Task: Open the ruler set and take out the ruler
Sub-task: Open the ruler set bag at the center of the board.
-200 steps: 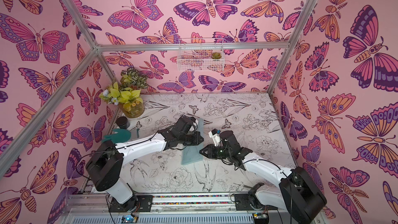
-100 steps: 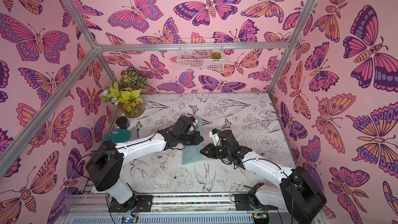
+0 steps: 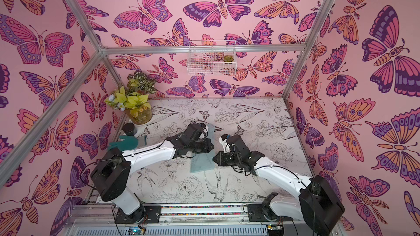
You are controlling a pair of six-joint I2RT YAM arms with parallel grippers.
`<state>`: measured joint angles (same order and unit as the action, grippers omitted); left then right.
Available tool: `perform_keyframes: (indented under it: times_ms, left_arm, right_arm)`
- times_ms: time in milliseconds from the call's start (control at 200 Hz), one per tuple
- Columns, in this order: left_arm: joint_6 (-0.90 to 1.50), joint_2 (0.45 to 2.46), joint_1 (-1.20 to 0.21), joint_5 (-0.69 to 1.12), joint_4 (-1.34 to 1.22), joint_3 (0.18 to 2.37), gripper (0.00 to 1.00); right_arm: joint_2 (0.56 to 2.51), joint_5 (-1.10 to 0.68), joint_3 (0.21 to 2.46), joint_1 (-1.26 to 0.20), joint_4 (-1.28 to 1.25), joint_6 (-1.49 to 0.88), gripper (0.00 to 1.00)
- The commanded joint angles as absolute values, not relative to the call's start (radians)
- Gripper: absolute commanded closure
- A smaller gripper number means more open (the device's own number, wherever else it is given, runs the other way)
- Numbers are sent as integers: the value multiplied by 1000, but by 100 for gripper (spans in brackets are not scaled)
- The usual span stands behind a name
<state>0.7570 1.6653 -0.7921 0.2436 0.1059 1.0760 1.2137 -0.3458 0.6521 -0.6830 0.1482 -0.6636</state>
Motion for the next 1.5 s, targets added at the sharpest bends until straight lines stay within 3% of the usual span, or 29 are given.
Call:
perform_keyframes:
  times_ms: [0,285,441,691,1107,1492]
  left_arm:
    - [743,1671,-799,270,70,1074,100]
    - [741,1669,-799,268,69,1071,100]
    - [741,1669,-799,266,70,1064,100]
    - [722,1640,-798,282,70,1055,100]
    - [690,1560,-796,363,71,1016,100]
    - [683,1535,-793,414,77,1008,100]
  right_arm:
    - [1223,-284,678,-695,215,-620,100]
    - [1215,-286,675,-695,210,-628,100]
    - [1150,-212,672,-694,259,-631,74]
    - [1015,-80,651,-667,326,-658,61]
    - [1079,-178,652,-657,282,-663,60]
    - [1284,-107,680,-657,262,-640,63]
